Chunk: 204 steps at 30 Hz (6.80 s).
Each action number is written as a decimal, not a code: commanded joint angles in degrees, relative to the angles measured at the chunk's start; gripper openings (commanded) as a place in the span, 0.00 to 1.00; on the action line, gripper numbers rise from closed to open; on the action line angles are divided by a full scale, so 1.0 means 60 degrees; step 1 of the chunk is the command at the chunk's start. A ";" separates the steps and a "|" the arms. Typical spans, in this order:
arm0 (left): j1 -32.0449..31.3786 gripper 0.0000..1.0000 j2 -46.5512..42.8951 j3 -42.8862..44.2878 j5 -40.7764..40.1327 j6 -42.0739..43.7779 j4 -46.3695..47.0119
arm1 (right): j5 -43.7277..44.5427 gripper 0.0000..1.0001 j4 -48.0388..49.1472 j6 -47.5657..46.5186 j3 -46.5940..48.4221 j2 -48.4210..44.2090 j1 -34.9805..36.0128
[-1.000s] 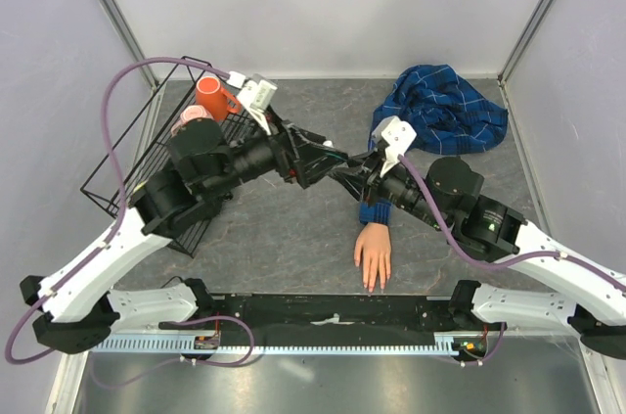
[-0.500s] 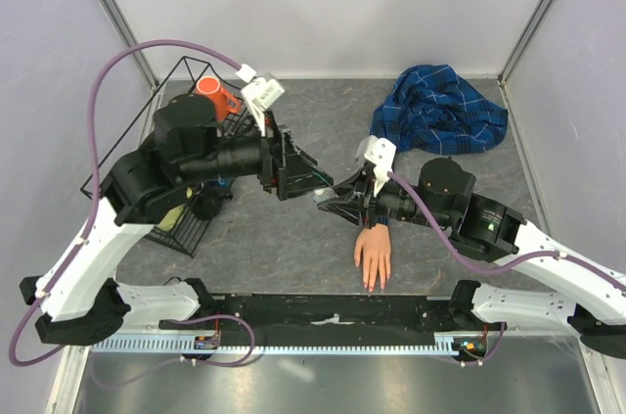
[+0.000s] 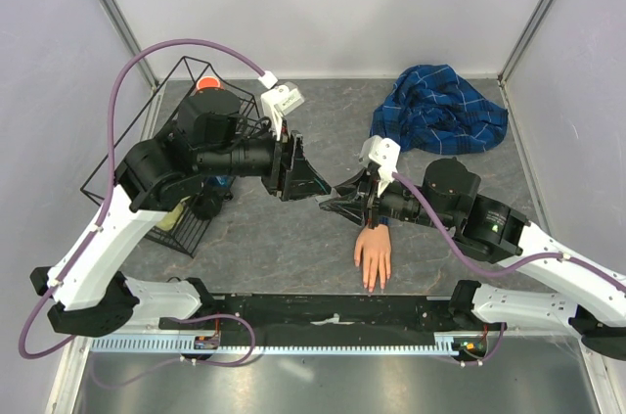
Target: Paint the nails
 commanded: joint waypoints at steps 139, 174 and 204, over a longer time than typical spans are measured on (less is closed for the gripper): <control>-0.0470 0.02 0.2704 -1.1044 0.0442 -0.2465 1.2243 | 0.8097 0.00 -0.0041 0.0088 -0.2782 -0.4678 -0.0036; -0.0543 0.02 0.3569 -1.1030 -0.0144 -0.2274 1.2815 | 0.7906 0.00 -0.0071 0.0132 -0.2782 -0.4649 -0.0036; -0.0543 0.02 0.3437 -1.1001 -0.0174 -0.1996 1.2845 | 0.7833 0.00 -0.0056 0.0132 -0.2782 -0.4590 -0.0022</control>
